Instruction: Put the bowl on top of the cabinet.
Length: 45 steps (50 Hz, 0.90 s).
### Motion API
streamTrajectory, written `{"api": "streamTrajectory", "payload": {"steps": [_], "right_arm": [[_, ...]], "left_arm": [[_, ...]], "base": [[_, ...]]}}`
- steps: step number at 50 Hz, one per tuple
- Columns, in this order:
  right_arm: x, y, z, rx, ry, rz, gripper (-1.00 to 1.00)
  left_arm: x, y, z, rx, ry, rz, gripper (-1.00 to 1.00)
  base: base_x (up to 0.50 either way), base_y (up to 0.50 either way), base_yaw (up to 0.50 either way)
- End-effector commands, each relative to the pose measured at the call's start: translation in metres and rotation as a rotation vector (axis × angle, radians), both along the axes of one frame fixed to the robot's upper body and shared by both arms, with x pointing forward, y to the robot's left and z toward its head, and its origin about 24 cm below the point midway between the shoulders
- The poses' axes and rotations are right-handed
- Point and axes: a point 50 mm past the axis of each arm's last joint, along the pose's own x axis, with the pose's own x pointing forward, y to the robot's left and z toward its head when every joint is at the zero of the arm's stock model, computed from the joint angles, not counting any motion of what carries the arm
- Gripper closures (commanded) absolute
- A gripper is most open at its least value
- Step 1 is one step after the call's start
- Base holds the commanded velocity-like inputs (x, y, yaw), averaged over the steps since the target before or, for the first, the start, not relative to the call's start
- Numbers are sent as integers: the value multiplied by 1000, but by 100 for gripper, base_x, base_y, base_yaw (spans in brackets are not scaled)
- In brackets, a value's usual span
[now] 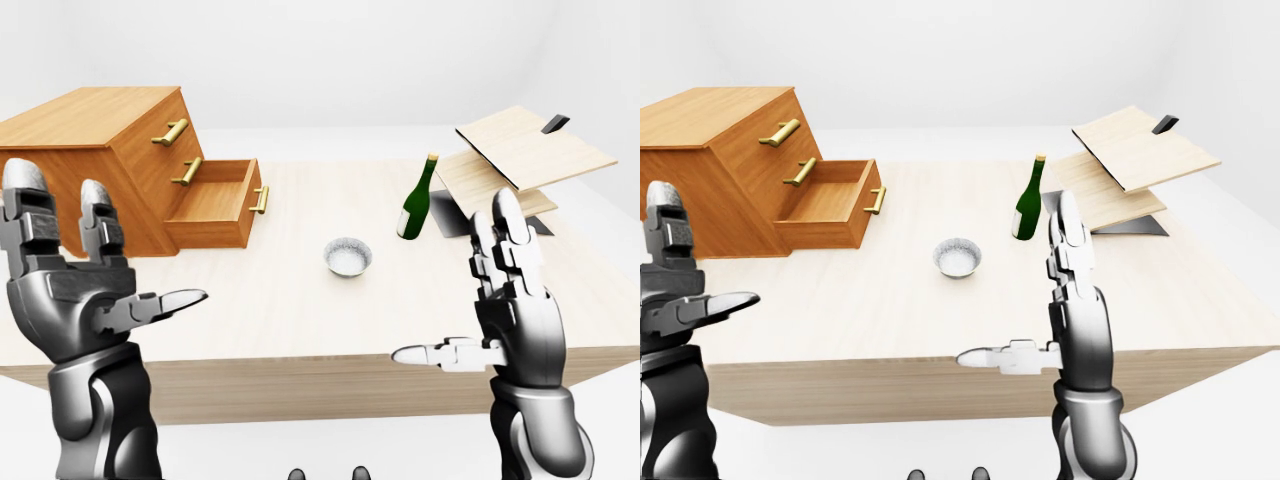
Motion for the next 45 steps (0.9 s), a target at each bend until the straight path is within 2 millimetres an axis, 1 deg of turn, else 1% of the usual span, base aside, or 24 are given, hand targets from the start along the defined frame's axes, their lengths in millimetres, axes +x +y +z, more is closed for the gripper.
{"api": "streamTrajectory", "payload": {"steps": [1,3,5,6,8,12,17,22,29,39,45], "right_arm": [[-2,-1,2,1,-6,0,-100],[-2,-1,1,3,-3,1,-100],[-2,-1,1,1,-2,-2,-100],[-2,-1,2,0,-6,1,-100],[-2,-1,1,-1,-4,1,-100],[-3,-1,3,-3,-11,0,-100],[-4,-2,3,-4,-8,-3,-100],[-4,-2,2,-4,-4,-7,-100],[-3,-2,0,-9,6,-5,-100],[-3,2,-1,-59,15,10,-100],[-3,4,-1,-78,15,11,-100]], "left_arm": [[-11,31,31,-143,-147,58,-100],[-14,35,35,-171,-165,58,-100],[-13,35,29,-173,-139,50,-100],[-16,38,31,-223,-157,44,-100],[-19,41,33,-267,-167,49,-100],[-27,47,43,-284,-199,47,-100],[-30,52,47,-299,-204,49,-100],[-31,53,49,-301,-208,47,-100],[-42,52,55,-307,-240,34,-100],[-43,52,56,-304,-242,34,-100],[-43,54,56,-306,-241,36,-100]], "base": [[0,0,0],[0,0,0],[0,0,0],[0,0,0],[0,0,0],[0,0,0],[0,0,0],[0,0,0],[0,0,0],[0,0,0],[0,46,0]]}}
